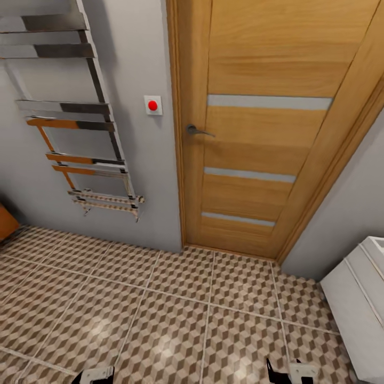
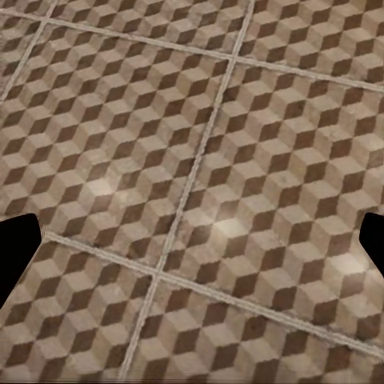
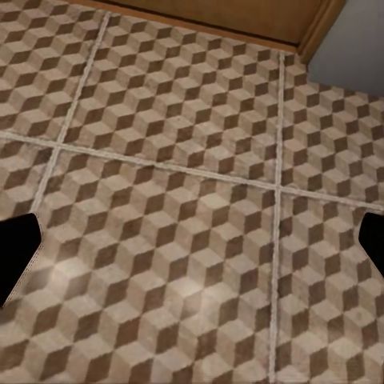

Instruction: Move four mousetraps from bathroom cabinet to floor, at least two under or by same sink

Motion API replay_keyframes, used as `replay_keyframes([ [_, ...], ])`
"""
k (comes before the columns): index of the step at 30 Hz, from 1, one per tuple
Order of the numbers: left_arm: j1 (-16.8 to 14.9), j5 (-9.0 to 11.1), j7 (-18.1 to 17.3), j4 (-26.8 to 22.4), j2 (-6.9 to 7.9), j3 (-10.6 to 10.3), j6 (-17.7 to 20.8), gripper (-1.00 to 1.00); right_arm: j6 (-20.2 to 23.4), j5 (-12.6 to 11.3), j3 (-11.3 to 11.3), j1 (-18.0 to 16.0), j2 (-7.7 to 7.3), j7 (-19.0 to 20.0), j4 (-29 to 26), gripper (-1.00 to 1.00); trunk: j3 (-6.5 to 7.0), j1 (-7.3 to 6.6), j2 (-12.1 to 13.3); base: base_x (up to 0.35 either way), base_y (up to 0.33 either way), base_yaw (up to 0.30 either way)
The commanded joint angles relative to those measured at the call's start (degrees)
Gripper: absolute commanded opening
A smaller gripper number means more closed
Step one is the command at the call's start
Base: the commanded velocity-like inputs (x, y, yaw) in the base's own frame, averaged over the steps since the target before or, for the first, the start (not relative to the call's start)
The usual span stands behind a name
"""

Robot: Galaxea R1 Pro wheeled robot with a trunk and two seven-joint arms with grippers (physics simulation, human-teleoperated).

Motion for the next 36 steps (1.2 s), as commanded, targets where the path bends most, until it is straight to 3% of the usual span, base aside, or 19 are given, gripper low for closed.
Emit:
replay_keyframes([
  [1,-0.11,0.11,-0.06,0.24,-0.06,0.17,-0.34,1.00,-0.16,-0.56,0.54,-0.02,-0.01,-0.09,0.02,1.00,-0.10,0.00,-0.03,0.000,0.000,0.240],
  [36,-0.09,0.16,-0.06,0.24,-0.27,0.21,-0.34,1.00,-0.04,-0.56,0.54,-0.02,0.09,-0.01,0.10,1.00,-1.84,0.00,-0.03,0.000,0.000,0.240],
])
